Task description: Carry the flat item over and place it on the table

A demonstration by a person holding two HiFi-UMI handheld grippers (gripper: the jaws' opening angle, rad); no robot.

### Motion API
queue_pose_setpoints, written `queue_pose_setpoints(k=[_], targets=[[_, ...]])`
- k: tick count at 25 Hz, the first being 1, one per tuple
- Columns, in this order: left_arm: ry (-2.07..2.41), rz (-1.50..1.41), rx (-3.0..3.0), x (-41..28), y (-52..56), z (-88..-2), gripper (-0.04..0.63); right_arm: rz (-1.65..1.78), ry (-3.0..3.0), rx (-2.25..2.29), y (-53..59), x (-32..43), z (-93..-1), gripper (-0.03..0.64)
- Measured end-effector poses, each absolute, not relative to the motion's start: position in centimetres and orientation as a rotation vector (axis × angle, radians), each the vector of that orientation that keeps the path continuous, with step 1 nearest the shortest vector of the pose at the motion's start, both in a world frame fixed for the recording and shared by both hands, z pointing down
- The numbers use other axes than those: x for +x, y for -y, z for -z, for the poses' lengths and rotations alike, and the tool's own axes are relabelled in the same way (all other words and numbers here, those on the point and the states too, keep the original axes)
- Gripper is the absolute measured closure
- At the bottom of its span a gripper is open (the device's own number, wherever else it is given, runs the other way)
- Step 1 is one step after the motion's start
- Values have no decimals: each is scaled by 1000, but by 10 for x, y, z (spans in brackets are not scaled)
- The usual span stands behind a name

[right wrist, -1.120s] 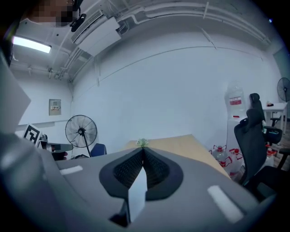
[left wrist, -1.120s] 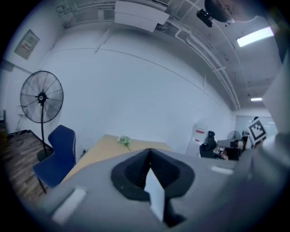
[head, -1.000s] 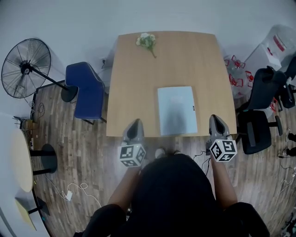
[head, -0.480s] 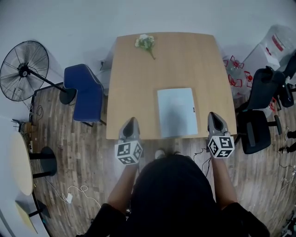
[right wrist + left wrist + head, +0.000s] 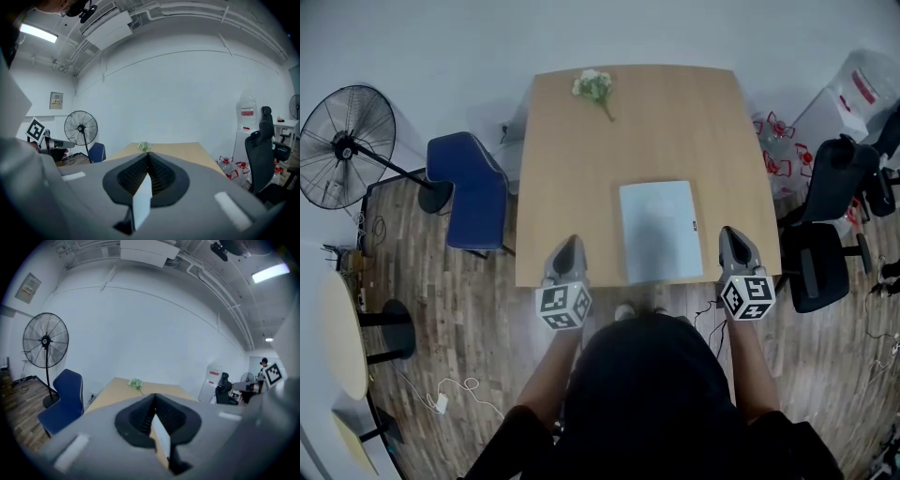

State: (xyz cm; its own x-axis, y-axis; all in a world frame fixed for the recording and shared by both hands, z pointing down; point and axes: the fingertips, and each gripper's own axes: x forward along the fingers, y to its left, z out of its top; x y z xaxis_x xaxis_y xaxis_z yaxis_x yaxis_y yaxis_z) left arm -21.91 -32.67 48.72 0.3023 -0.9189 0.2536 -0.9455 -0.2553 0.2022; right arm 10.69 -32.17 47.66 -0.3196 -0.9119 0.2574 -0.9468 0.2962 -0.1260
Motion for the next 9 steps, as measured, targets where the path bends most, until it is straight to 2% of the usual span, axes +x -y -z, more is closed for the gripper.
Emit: queue_pose_setpoints(k=[9], targets=[[1692, -128, 2236, -224, 345, -496, 595, -384, 2422, 1710, 343, 101, -483, 615]])
